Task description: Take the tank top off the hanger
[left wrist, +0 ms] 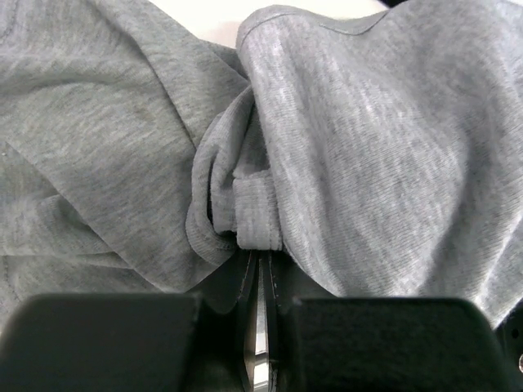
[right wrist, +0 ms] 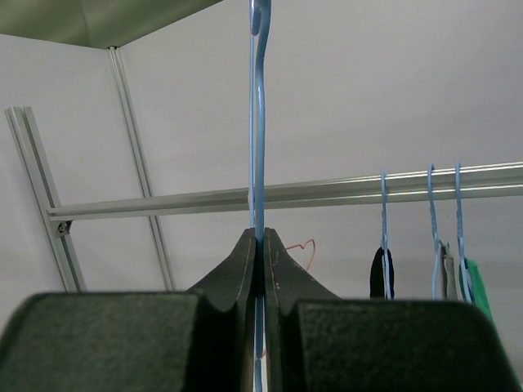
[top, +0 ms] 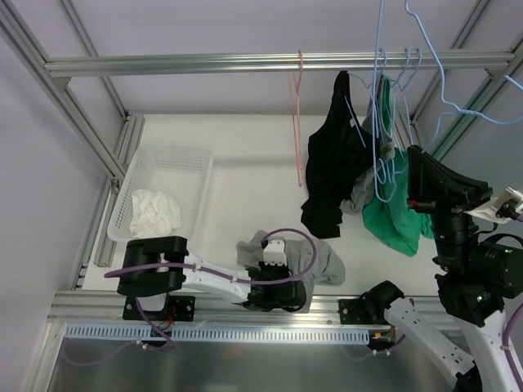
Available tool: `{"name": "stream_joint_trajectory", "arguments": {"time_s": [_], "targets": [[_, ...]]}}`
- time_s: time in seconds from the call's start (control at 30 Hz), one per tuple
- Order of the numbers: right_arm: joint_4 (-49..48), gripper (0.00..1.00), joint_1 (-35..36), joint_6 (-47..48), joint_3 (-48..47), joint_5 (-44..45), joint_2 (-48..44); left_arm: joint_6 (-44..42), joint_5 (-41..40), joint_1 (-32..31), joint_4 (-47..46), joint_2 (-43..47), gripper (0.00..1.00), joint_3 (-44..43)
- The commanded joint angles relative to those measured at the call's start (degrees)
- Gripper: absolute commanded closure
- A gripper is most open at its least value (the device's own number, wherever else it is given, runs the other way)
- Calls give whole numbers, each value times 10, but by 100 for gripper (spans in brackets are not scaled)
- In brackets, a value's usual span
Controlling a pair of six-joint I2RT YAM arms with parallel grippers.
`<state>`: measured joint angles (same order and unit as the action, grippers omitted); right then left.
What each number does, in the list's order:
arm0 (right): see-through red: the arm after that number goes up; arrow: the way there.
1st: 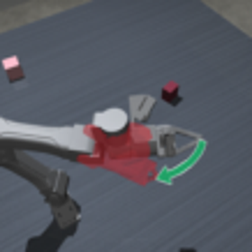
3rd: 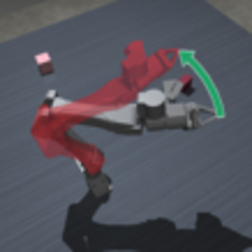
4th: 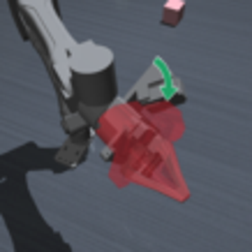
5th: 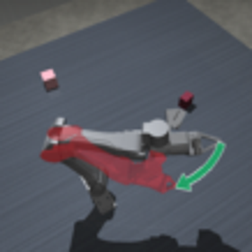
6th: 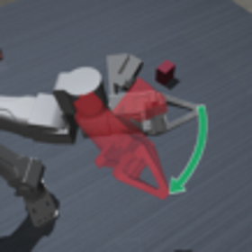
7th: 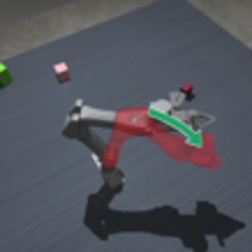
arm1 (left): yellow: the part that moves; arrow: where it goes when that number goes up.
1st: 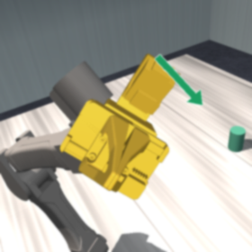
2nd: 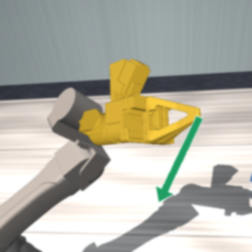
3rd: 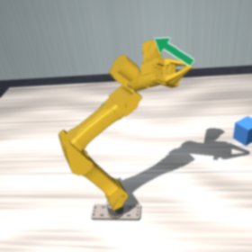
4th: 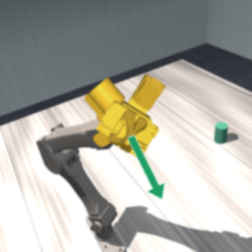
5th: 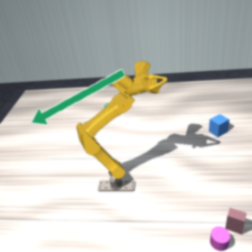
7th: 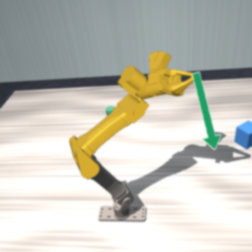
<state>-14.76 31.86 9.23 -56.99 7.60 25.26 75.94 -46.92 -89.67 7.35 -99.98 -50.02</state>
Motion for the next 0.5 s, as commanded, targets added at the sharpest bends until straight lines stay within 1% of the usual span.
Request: {"name": "stream_joint_trajectory", "arguments": {"time_s": [0.0, 0.03, 0.07, 0.1, 0.13, 0.17, 0.2, 0.27, 0.3, 0.47], "targets": [[52, 100, -1, 18, -65, -6, -1, 9, 24, -2, 80, 11, 100, 39], [120, 100, -2, 18, -77, -15, -6, 10, 28, 6, 80, 22, 100, 44], [144, 100, -2, 16, -91, -21, -13, 12, 36, 12, 82, 36, 100, 61], [200, 100, -2, 4, -95, -21, -29, 15, 40, 17, 81, 68, 100, 72], [228, 100, -2, 1, -99, -17, -37, 15, 43, 29, 83, 87, 95, 82], [258, 100, -2, -3, -112, -8, -44, 12, 45, 34, 83, 107, 83, 102], [318, 100, -1, -8, -118, -7, -52, -2, 44, 39, 83, 147, 73, 112], [367, 100, -2, -11, -124, -13, -57, -23, 43, 49, 84, 190, 27, 132], [407, 100, -2, -14, -123, -15, -59, -47, 46, 55, 86, 230, 2, 135], [501, 100, -2, -39, -117, -7, -65, -117, 53, 78, 92, 326, 1, 142]]}}
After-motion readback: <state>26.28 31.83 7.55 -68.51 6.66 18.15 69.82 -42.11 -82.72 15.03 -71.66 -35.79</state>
